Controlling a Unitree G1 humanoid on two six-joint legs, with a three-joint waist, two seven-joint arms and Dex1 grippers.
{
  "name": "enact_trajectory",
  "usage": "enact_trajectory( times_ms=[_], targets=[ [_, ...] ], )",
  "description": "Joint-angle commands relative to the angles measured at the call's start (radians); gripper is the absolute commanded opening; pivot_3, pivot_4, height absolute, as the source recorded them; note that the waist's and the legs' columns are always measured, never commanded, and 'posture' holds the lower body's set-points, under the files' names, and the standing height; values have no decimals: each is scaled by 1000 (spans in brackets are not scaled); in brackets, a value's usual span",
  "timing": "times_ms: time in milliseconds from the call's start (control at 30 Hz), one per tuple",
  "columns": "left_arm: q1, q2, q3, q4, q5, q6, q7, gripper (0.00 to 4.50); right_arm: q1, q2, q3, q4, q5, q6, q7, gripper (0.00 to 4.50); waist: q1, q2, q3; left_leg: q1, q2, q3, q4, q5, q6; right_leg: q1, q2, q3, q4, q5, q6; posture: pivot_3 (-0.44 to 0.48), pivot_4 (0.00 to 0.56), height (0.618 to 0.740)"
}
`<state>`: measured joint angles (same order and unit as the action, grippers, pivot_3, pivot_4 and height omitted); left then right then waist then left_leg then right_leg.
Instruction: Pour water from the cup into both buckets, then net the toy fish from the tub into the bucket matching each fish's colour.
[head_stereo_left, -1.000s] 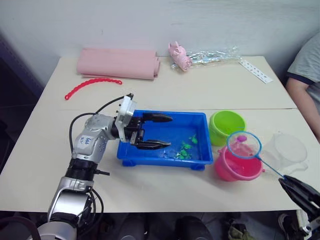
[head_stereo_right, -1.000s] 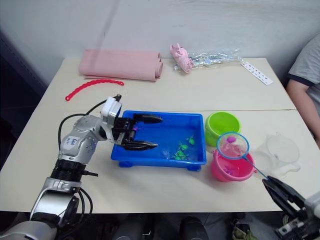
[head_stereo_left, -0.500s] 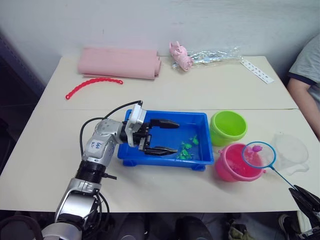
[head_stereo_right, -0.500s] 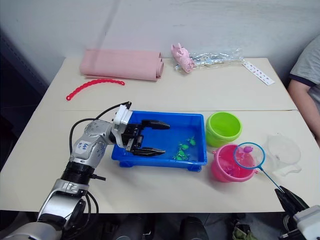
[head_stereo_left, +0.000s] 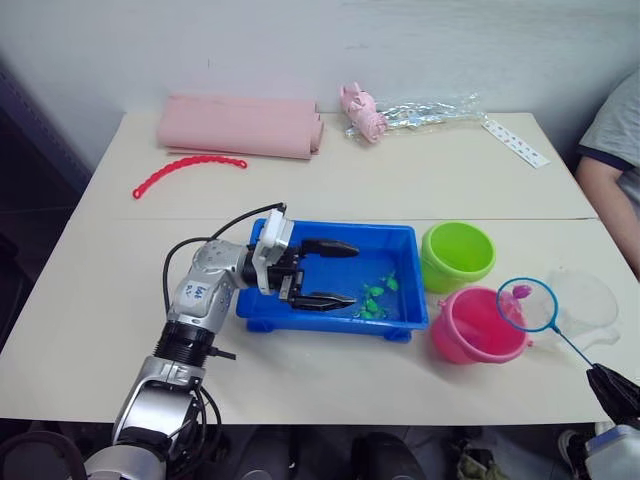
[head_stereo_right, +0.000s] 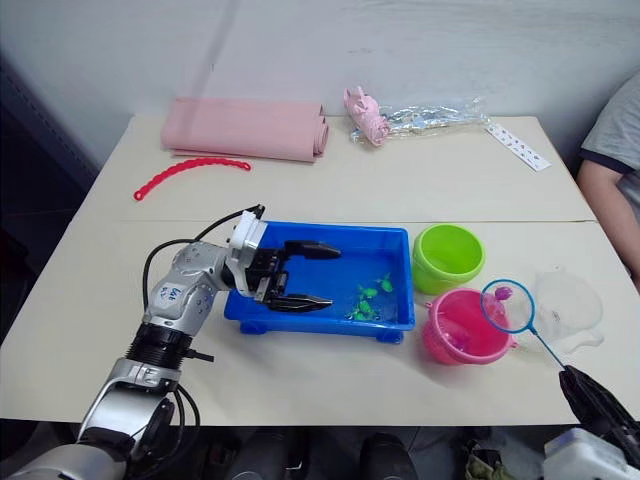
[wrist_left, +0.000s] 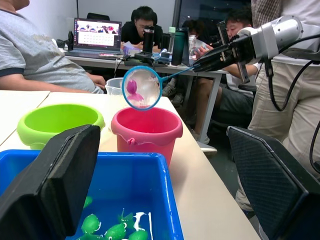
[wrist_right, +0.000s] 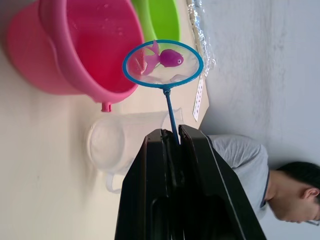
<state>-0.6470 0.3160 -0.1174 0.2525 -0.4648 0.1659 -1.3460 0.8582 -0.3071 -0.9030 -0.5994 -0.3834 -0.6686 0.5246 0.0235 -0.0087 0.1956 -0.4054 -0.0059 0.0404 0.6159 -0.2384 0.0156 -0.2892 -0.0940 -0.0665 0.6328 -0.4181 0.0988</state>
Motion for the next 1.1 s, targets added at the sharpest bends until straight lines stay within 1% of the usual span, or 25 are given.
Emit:
enact_trajectory(
  times_ms=[33, 167, 300, 500, 733, 900, 1000, 1033, 1100],
  targets=[
    [-7, -4, 8, 9, -3, -16, -11, 4438, 12, -11, -43, -14, -88, -47, -66, 0, 0, 0, 0, 0, 0, 0, 0, 0, 0, 0, 0, 0, 0, 0, 0, 0, 150, 740],
    [-32, -2, 15, 71, 9, -51, -32, 4438, 4, -37, -94, -15, -170, -98, -139, 0, 0, 0, 0, 0, 0, 0, 0, 0, 0, 0, 0, 0, 0, 0, 0, 0, 150, 740],
    [-29, -4, 16, 84, 9, -68, -34, 4438, 11, -50, -143, -29, -242, -177, -217, 0, 0, 0, 0, 0, 0, 0, 0, 0, 0, 0, 0, 0, 0, 0, 0, 0, 150, 740],
    [-9, -7, 14, 76, 8, -74, -26, 4438, 34, -53, -144, 2, -294, -250, -280, 0, -1, 0, 0, 0, 0, 0, 0, 1, 0, 0, 0, 1, 0, 0, 0, 0, 150, 740],
    [10, -12, 18, 64, 4, -76, -9, 4438, 13, 5, -160, 11, -441, -256, -406, 0, -1, 0, 0, 1, 0, 0, 0, 1, -1, 0, 0, 1, 1, 0, -1, 0, 150, 740],
    [6, -14, 21, 74, 6, -85, -3, 4438, 18, 49, -118, 39, -534, -233, -502, 0, -1, 0, 0, 1, 0, 0, 0, 1, -1, 0, 0, 1, 1, 0, -1, 0, 150, 740],
    [0, -11, 25, 85, 4, -91, -9, 4438, 27, 62, -94, 49, -474, -219, -531, 0, -1, 0, 0, 1, 0, 0, 0, 1, -1, 0, 1, 1, 1, -1, -1, 0, 150, 740],
    [-1, -8, 27, 89, 3, -93, -13, 4438, 40, 52, -67, 62, -416, -217, -515, 0, -1, 0, 0, 1, 0, 0, 0, 1, -1, 0, 1, 1, 1, -1, -1, 0, 150, 740],
    [1, 6, 37, 90, -5, -91, -27, 4438, 101, 8, 66, 94, -152, -169, -413, 0, -2, 1, 0, 1, 0, 0, 0, 1, -1, 0, 1, 1, 2, -1, -1, 0, 150, 740]
  ],
)
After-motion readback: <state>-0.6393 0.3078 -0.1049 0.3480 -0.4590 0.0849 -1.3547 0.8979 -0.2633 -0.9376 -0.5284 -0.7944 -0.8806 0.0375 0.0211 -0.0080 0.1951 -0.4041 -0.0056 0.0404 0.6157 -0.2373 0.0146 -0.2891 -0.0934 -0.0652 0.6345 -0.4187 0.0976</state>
